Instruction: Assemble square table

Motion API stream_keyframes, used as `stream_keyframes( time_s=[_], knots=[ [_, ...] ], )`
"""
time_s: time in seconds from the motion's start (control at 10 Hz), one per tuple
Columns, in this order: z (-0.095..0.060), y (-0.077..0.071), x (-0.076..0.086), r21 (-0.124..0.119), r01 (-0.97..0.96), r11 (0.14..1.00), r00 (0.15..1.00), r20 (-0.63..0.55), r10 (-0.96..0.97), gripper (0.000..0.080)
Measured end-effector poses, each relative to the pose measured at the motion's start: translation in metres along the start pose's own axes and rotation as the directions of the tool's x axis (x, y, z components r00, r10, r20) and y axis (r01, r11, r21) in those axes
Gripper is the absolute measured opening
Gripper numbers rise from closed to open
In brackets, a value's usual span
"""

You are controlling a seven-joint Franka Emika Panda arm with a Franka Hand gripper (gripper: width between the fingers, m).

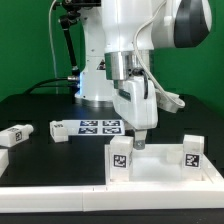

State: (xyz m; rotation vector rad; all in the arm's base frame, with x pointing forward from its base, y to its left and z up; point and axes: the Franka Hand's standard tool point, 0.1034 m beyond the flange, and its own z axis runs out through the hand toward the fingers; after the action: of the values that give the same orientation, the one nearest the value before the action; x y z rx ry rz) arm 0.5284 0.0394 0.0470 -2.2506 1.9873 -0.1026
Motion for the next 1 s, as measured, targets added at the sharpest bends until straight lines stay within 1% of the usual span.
stream_keyframes(
  time_s=[0.2,0.3,0.5,0.7,0.8,0.9,1.0],
  knots=[
    [0.000,0.000,0.001,0.002,-0.004,1.000,1.000,-0.001,0.004,0.0649],
    [0.001,0.006,0.005,0.008,-0.060,0.998,0.998,0.014,0.060,0.0649],
    [0.007,0.017,0.002,-0.001,-0.100,0.995,0.994,0.038,0.100,0.0649],
    [0.028,0.027,-0.006,-0.038,-0.111,0.993,0.993,0.028,0.112,0.0649],
    [0.034,0.029,-0.013,-0.051,-0.123,0.991,0.992,0.026,0.125,0.0649],
    [0.038,0.026,-0.025,-0.061,-0.130,0.990,0.991,0.031,0.132,0.0649],
    [0.039,0.025,-0.027,-0.069,-0.115,0.991,0.992,0.036,0.118,0.0649]
  ],
)
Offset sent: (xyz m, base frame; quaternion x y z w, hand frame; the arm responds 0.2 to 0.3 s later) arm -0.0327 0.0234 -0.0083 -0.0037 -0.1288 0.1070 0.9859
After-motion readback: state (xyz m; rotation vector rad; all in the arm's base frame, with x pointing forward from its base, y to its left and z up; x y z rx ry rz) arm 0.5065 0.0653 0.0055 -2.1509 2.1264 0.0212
